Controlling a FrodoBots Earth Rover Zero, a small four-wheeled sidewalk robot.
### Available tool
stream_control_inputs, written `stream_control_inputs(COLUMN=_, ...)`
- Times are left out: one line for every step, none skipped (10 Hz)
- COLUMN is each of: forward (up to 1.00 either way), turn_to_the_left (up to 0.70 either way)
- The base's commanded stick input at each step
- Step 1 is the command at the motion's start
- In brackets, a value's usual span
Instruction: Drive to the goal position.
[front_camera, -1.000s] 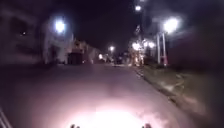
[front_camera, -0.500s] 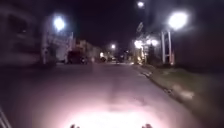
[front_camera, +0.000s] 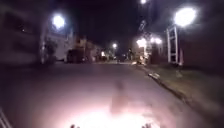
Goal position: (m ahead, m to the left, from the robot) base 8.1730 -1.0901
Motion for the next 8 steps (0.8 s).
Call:
stream_control_inputs(forward=1.00, turn_to_the_left=0.00)
stream_control_inputs(forward=1.00, turn_to_the_left=0.00)
stream_control_inputs(forward=1.00, turn_to_the_left=0.00)
stream_control_inputs(forward=1.00, turn_to_the_left=0.00)
stream_control_inputs(forward=1.00, turn_to_the_left=0.00)
stream_control_inputs(forward=1.00, turn_to_the_left=0.00)
stream_control_inputs(forward=1.00, turn_to_the_left=0.00)
stream_control_inputs(forward=1.00, turn_to_the_left=0.00)
